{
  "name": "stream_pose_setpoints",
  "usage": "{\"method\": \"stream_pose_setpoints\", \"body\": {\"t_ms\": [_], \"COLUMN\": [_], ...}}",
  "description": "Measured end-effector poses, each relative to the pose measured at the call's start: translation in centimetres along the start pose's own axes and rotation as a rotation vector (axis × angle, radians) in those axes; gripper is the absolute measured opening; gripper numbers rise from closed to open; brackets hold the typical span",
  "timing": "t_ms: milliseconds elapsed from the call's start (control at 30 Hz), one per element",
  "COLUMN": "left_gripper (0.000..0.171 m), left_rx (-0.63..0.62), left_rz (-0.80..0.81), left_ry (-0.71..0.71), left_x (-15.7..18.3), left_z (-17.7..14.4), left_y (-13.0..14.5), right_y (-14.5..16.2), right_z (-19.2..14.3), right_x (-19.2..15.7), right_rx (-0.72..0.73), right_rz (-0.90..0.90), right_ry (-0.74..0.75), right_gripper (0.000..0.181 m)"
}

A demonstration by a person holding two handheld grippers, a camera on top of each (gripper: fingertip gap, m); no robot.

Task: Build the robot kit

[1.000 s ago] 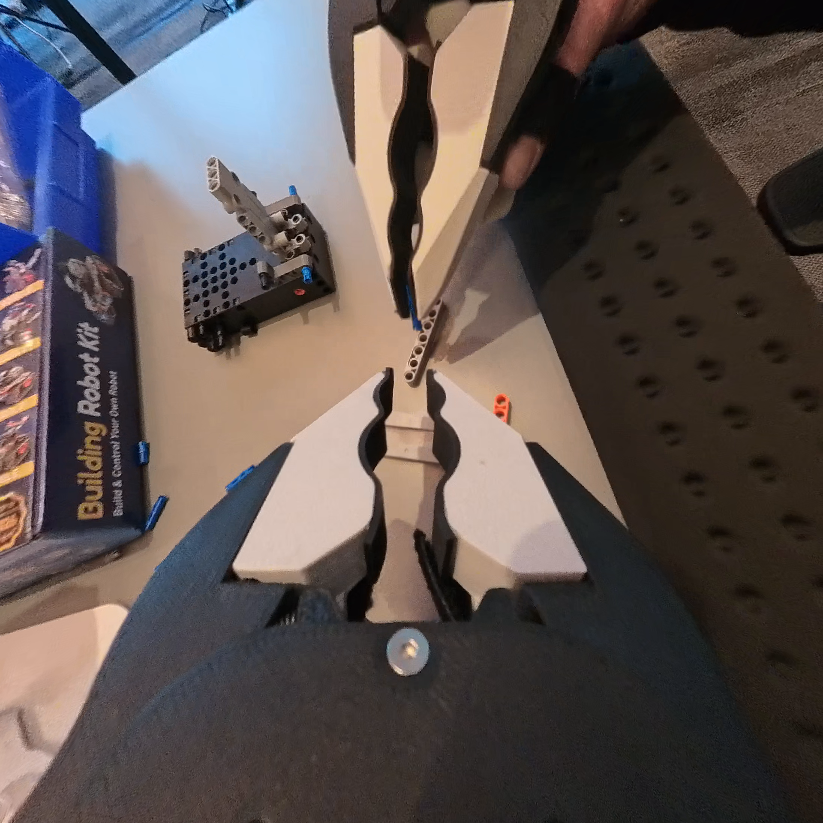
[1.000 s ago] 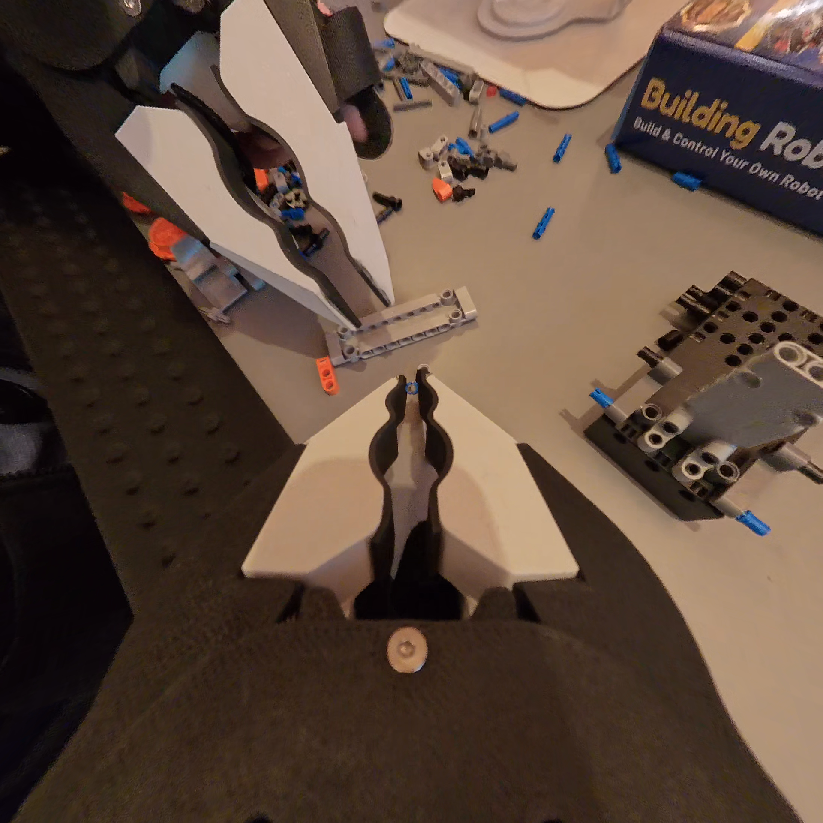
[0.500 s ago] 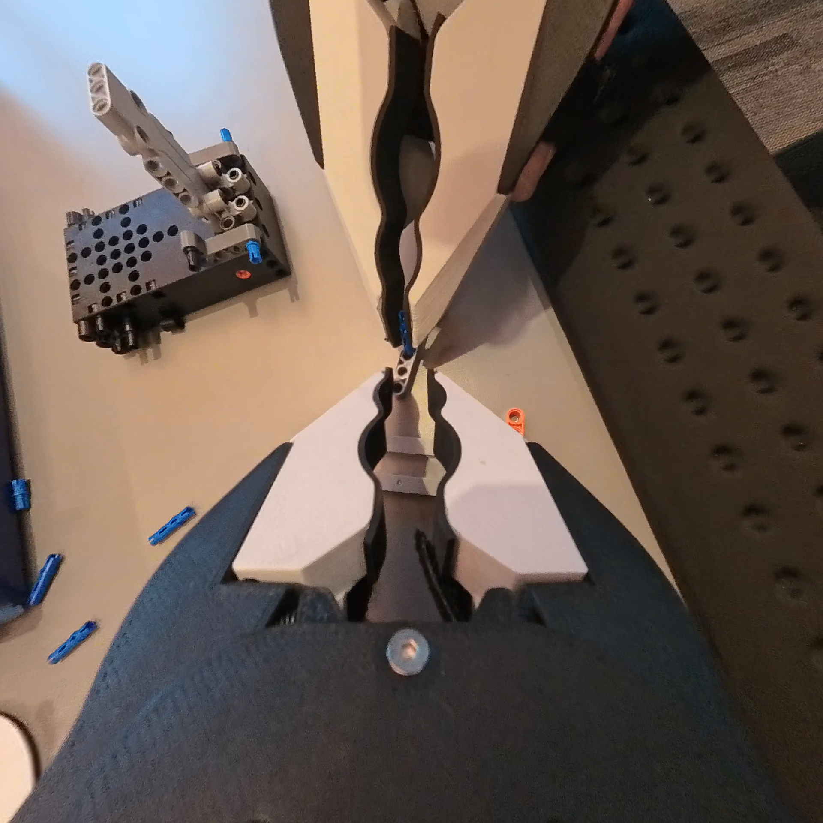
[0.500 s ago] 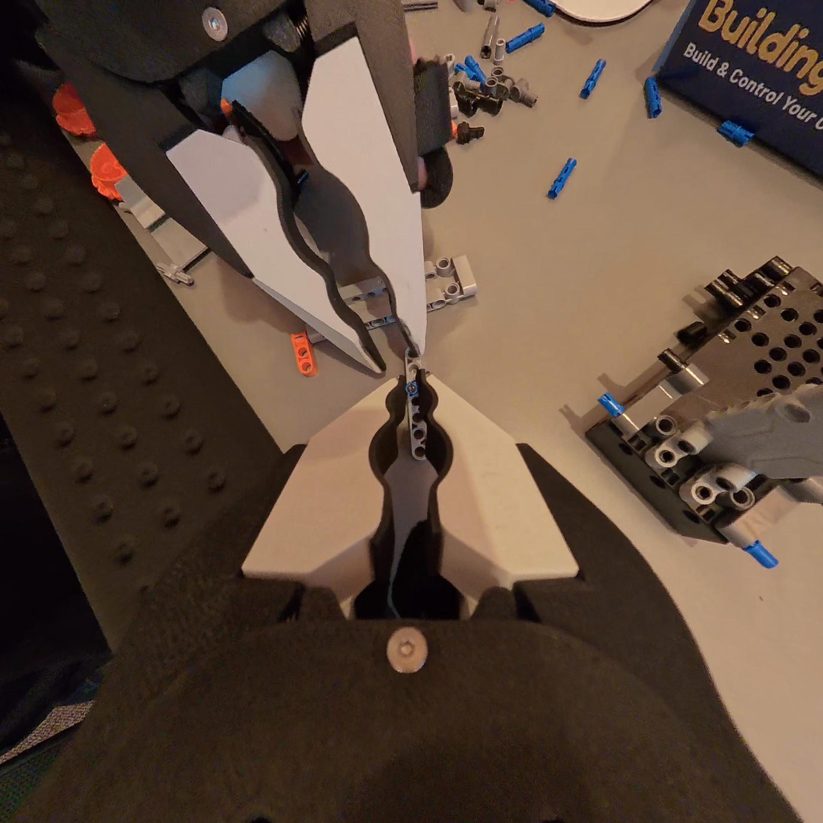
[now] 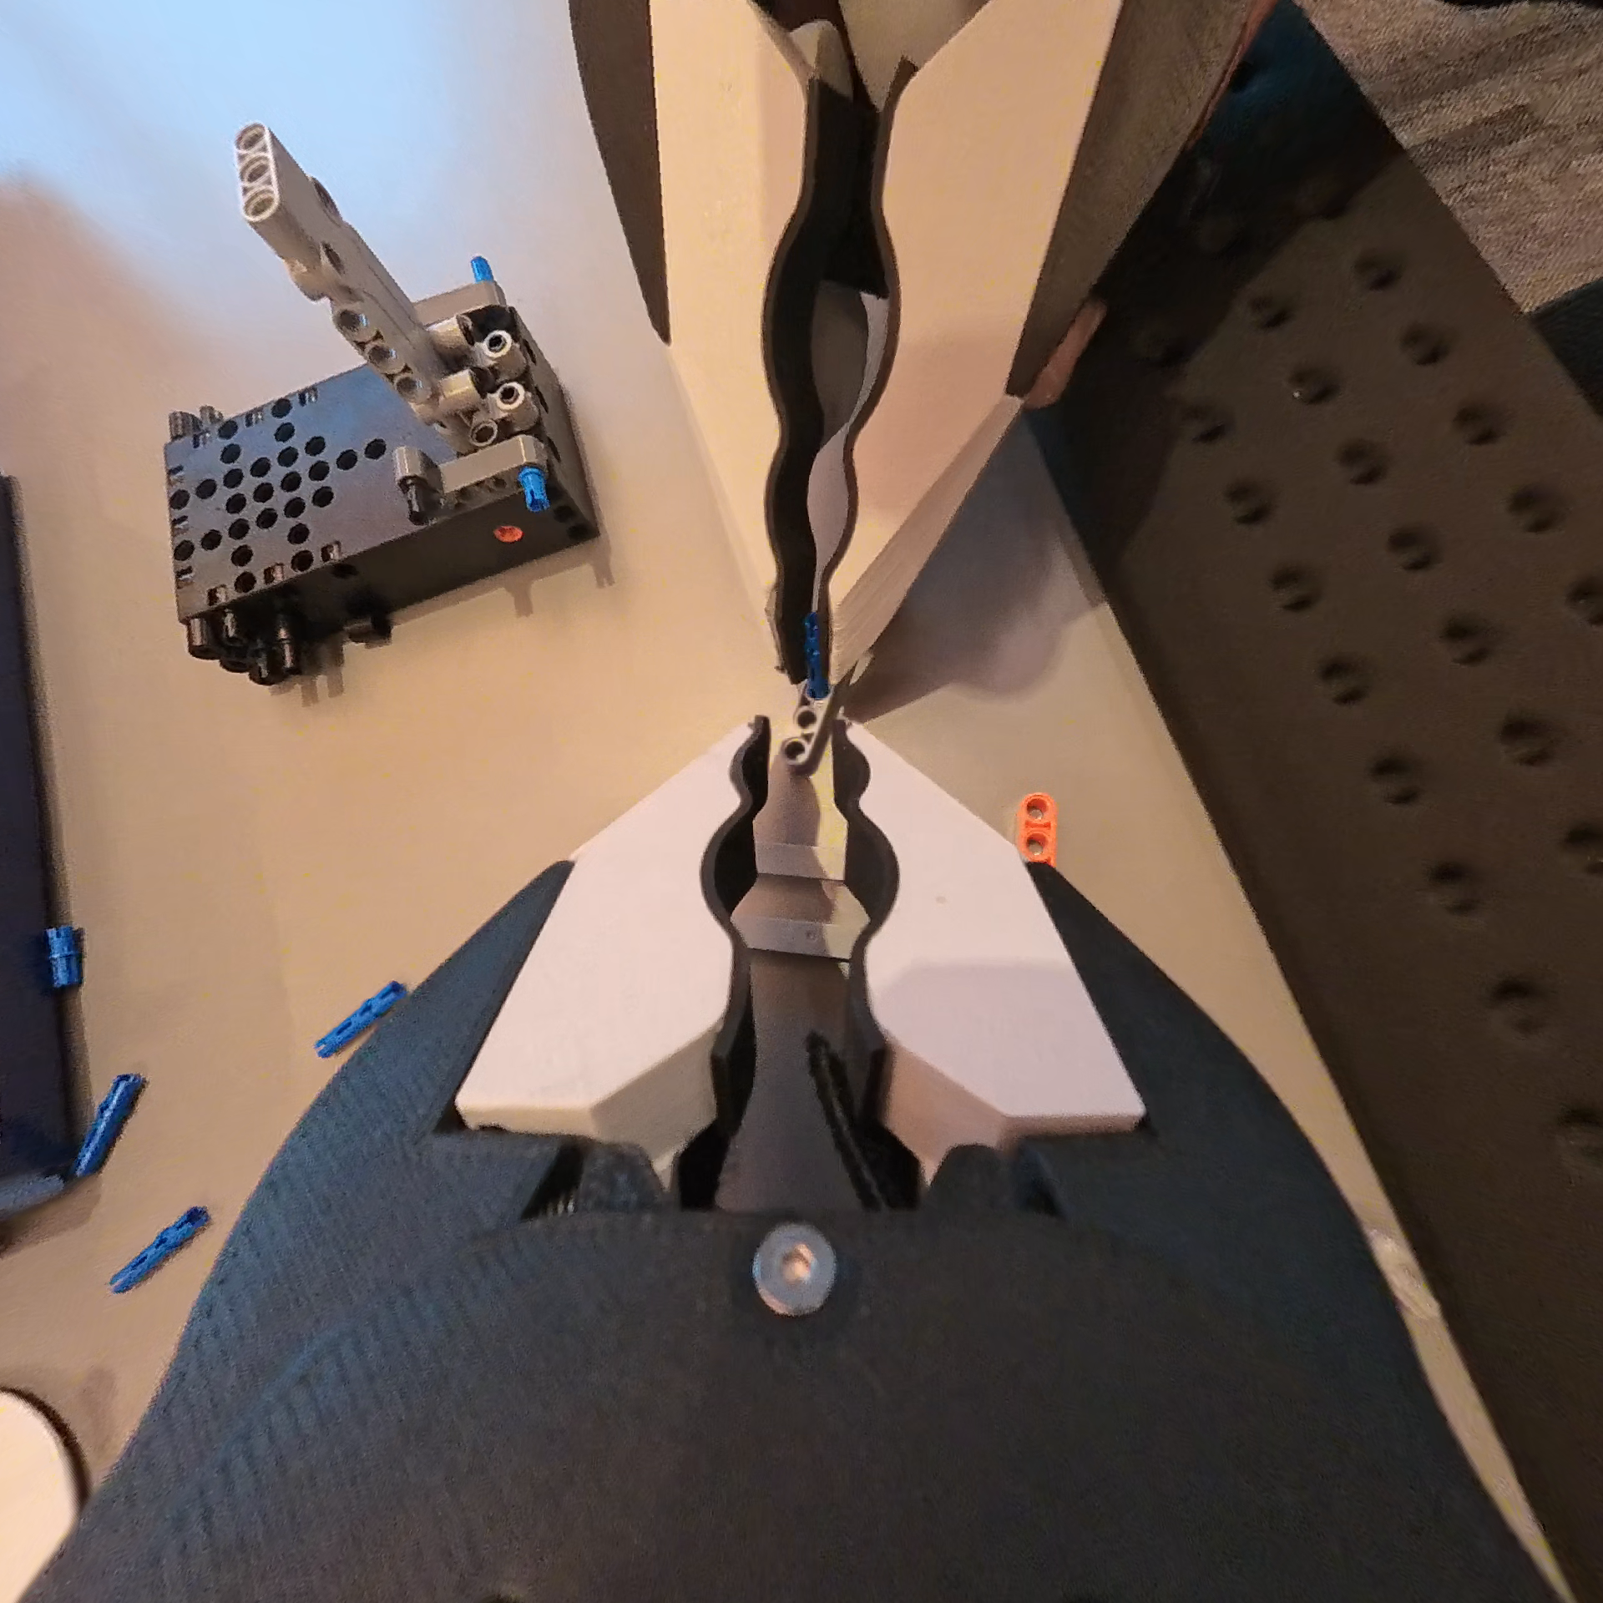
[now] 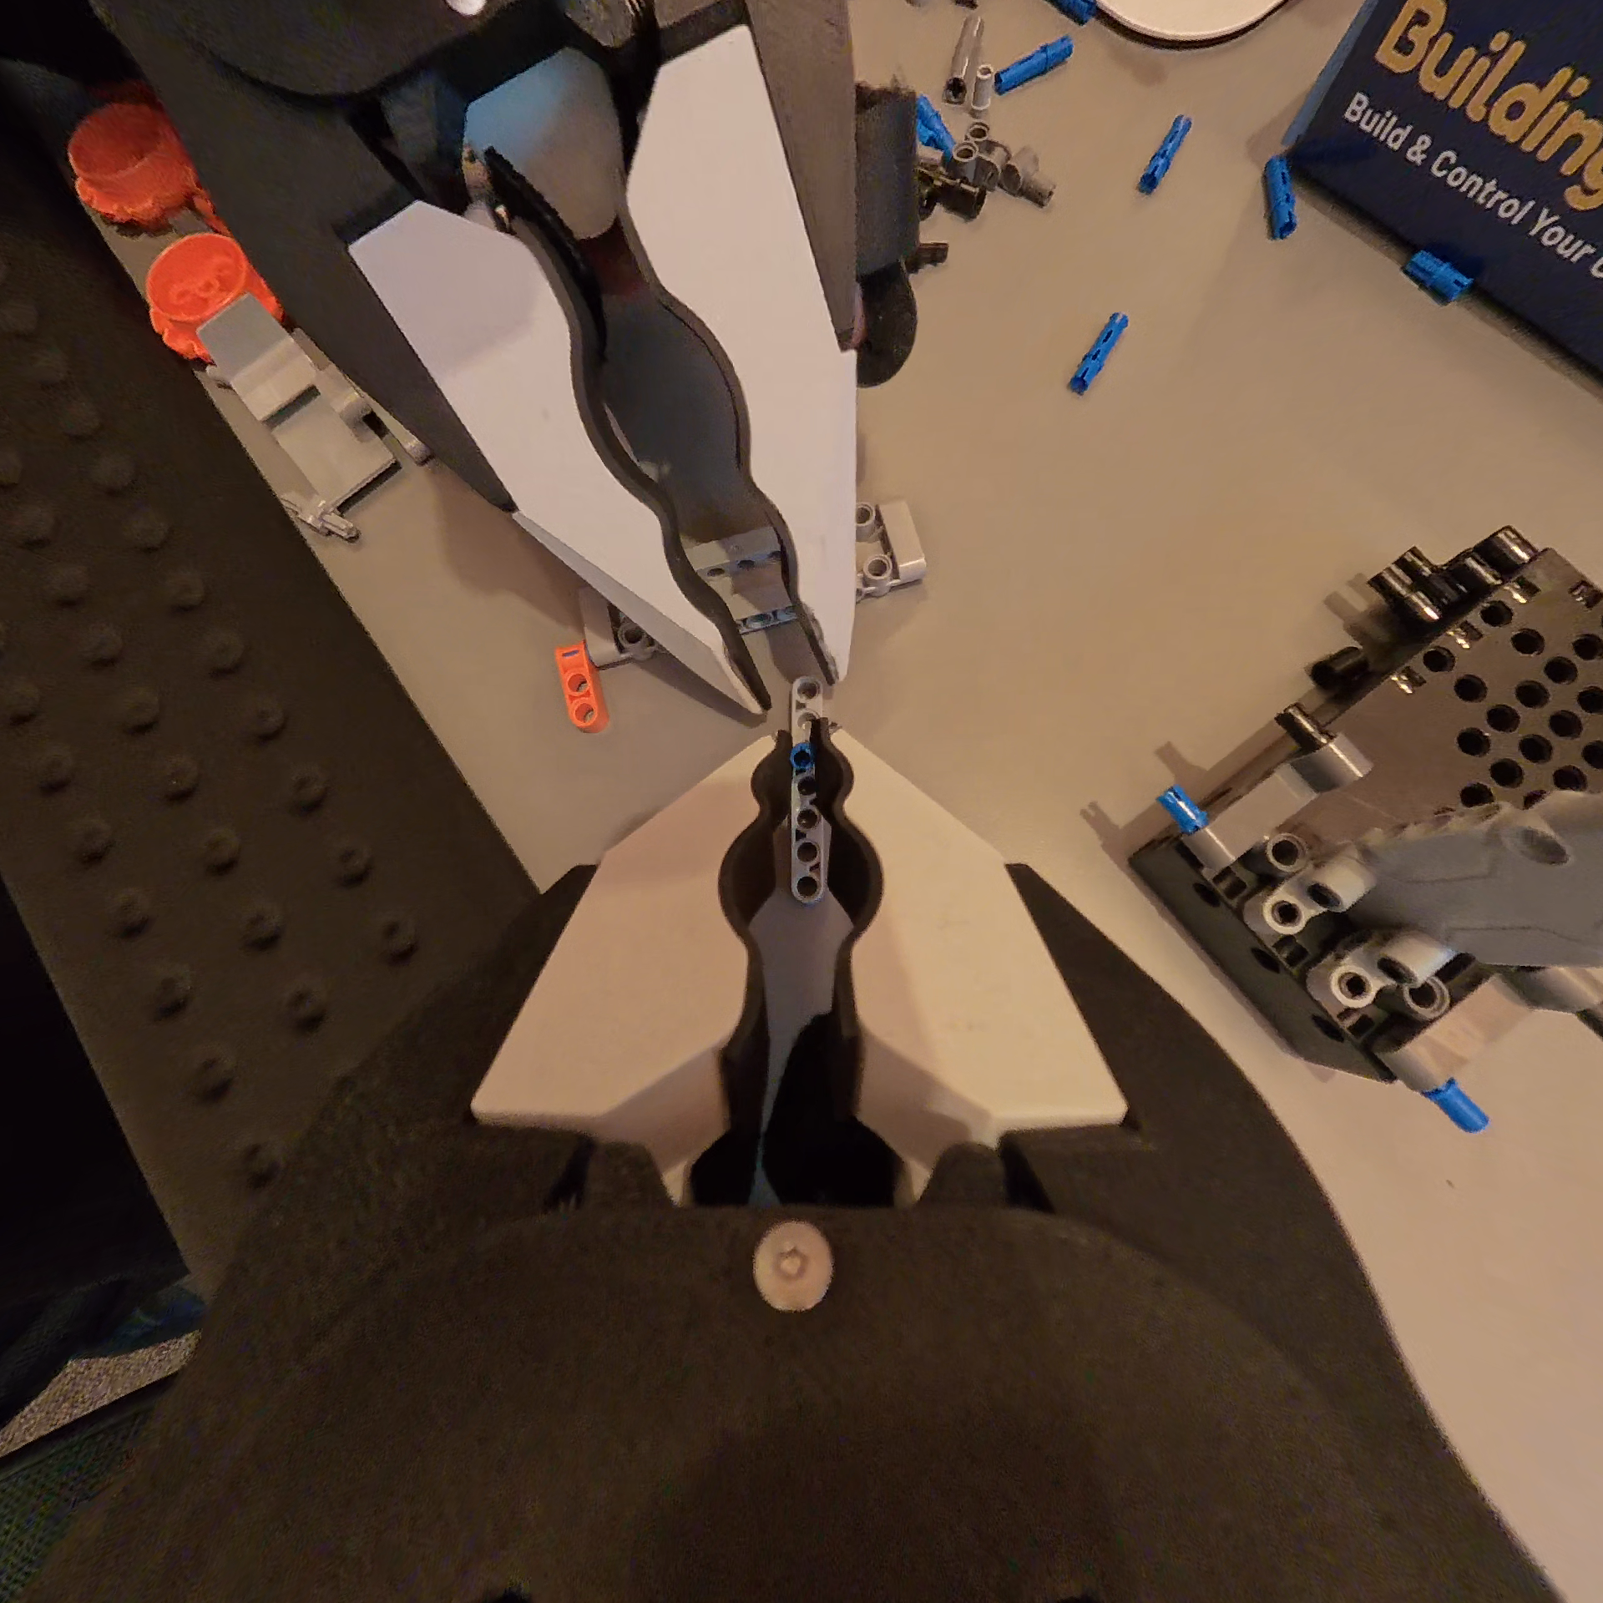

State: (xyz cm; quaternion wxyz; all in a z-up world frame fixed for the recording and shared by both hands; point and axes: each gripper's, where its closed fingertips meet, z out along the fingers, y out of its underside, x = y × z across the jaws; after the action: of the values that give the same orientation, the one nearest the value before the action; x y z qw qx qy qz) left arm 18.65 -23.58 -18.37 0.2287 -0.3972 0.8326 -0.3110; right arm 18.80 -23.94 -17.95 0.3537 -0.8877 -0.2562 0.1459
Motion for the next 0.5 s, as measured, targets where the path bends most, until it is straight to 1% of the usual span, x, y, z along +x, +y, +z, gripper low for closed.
{"method": "stream_pose_setpoints", "body": {"t_ms": [167, 267, 367, 433, 500], "left_gripper": [0.008, 0.005, 0.009, 0.009, 0.006], "left_rx": [-0.050, -0.035, -0.022, 0.017, 0.043], "left_rz": [0.024, 0.005, -0.002, 0.009, 0.060], "left_ry": [0.011, 0.022, 0.016, -0.004, -0.043], "left_x": [0.3, 0.4, 0.2, 0.0, 0.0], "left_z": [0.9, 0.9, 0.7, 0.1, -0.4], "left_y": [0.7, 0.7, 0.6, -0.2, -0.9], "right_y": [0.5, 0.3, -0.3, -0.7, -1.4], "right_z": [0.3, 0.3, -0.1, -0.4, -0.8], "right_x": [0.1, 0.1, -0.2, -0.2, -0.4], "right_rx": [-0.041, -0.046, -0.033, -0.031, -0.002], "right_rz": [-0.021, -0.035, -0.048, -0.055, -0.040], "right_ry": [0.014, 0.019, 0.013, 0.018, 0.002], "right_gripper": [0.003, 0.003, 0.003, 0.003, 0.003]}}
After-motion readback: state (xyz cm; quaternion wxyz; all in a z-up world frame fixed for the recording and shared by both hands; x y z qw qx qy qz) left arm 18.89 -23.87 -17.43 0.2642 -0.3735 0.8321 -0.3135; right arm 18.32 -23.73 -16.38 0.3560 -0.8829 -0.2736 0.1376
